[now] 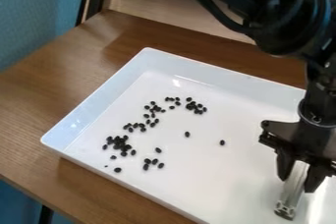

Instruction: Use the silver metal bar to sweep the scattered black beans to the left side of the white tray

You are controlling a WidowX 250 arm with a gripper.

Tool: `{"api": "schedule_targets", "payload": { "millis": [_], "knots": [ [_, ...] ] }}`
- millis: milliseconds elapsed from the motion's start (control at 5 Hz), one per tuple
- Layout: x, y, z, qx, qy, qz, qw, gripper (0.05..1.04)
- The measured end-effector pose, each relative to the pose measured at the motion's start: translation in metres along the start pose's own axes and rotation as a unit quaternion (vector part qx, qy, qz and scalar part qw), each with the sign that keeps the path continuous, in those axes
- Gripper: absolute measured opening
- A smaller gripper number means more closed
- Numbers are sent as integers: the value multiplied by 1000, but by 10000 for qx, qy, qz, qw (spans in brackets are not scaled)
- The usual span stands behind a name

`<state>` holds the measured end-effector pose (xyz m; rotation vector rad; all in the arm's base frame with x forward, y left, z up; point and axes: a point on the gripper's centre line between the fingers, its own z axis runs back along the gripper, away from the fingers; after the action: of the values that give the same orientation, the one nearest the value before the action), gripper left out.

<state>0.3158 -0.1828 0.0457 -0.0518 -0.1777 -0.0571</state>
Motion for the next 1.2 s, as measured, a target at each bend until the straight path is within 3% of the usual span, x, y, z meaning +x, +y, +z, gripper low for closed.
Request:
{"api": "schedule_targets", "payload": {
  "millis": [600, 1200],
  "knots": [
    [-20, 56, 5, 95, 79, -233, 9997, 370],
    [-48, 117, 8, 333, -75, -244, 9991, 370]
  ]
}}
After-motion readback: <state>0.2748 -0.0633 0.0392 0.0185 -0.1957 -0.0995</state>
